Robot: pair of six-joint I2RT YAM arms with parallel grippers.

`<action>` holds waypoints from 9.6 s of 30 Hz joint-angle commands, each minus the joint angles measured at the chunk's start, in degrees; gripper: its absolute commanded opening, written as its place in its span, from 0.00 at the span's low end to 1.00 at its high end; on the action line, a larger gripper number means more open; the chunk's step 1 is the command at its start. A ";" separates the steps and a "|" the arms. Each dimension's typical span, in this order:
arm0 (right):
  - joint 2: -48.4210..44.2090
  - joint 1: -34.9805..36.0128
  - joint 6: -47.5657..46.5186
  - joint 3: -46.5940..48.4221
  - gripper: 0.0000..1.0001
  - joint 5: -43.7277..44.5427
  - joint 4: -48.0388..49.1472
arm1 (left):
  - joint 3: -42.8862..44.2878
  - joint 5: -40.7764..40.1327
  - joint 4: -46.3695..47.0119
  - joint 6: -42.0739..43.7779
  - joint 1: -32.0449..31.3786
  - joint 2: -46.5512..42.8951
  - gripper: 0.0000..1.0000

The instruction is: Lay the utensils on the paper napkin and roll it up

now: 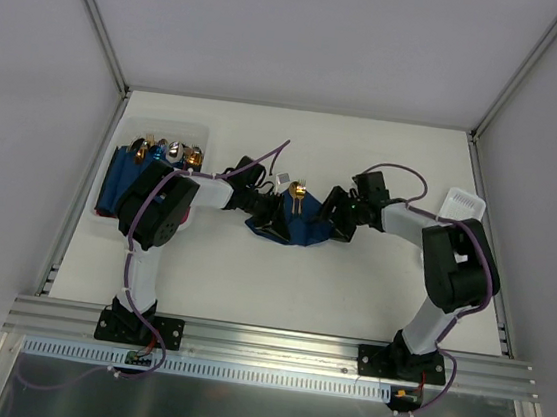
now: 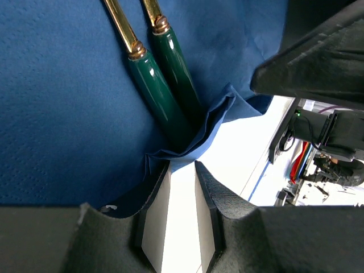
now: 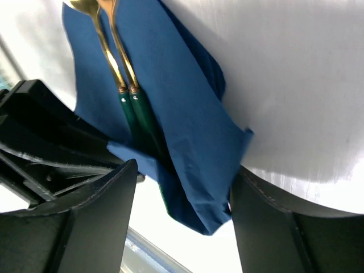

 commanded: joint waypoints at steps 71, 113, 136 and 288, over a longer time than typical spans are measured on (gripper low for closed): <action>5.05 4.63 6.36 3.60 0.48 -9.24 13.78 | 9.89 0.11 -11.11 1.58 9.40 -10.86 0.30; 3.20 3.31 7.06 1.31 0.15 -7.04 13.25 | -0.85 -1.56 2.07 17.40 -0.01 -7.62 0.41; 2.59 3.05 6.36 1.14 0.15 -8.35 13.34 | 3.98 -0.15 2.52 14.16 -0.09 -1.73 0.04; 13.75 13.68 -7.00 12.92 0.00 11.95 -11.53 | 3.55 -2.61 -16.03 9.31 5.00 -0.06 0.00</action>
